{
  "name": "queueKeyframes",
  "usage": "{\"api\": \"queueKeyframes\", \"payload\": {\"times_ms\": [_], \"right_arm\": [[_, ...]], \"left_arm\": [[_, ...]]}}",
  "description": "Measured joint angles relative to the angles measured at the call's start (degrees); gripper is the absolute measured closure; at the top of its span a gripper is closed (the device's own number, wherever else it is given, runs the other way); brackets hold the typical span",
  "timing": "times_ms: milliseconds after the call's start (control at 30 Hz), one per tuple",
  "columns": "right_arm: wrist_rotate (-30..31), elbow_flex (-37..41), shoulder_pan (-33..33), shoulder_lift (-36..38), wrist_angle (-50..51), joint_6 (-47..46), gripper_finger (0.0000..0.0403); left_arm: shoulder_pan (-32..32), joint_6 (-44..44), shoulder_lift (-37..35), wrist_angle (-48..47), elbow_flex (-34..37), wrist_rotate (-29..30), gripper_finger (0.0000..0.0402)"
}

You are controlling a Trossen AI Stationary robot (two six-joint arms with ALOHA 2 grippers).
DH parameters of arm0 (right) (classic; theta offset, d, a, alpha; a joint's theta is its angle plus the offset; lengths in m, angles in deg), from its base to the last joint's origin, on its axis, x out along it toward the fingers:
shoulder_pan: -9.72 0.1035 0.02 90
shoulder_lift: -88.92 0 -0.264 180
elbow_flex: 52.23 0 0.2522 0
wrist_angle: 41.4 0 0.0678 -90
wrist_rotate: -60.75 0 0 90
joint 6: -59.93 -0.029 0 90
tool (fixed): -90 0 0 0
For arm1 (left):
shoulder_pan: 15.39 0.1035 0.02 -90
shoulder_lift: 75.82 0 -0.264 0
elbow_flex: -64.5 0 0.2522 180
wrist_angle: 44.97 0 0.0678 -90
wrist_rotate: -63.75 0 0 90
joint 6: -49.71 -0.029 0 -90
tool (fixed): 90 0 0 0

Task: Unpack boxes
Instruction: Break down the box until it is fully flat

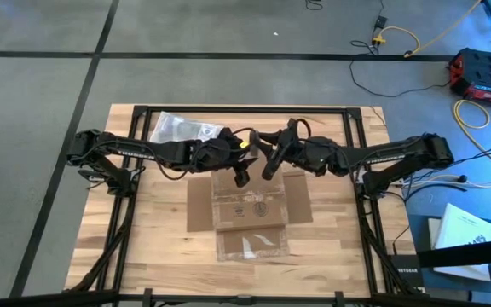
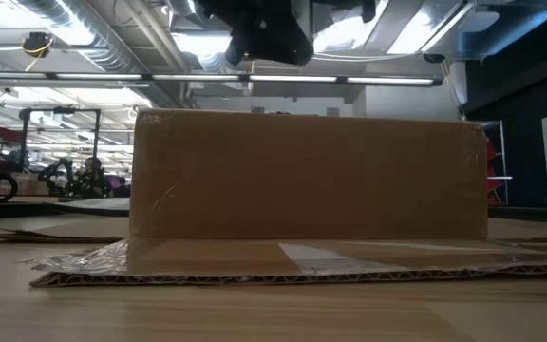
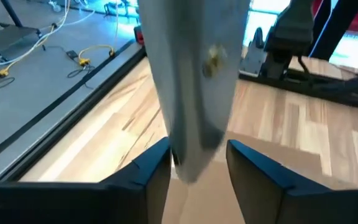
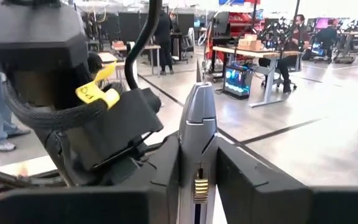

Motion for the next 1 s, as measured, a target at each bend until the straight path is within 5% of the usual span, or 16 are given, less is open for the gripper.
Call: {"api": "queueKeyframes", "payload": {"times_ms": [500, 833, 1000], "right_arm": [[-0.24, 0.00, 0.04, 1.55, 3.11, -4.47, 0.0347], [7.60, 0.00, 0.13, 3.19, 5.69, -13.22, 0.0347], [17.27, -0.09, 0.07, 3.19, 4.13, -24.93, 0.0347]], "left_arm": [[-0.02, -0.22, 0.00, -0.57, 0.04, 0.32, 0.0250], [-1.99, -0.24, -0.82, -4.16, 0.04, 12.39, 0.0297], [-4.74, -1.32, -0.85, -4.22, 0.04, 21.21, 0.0328]]}}
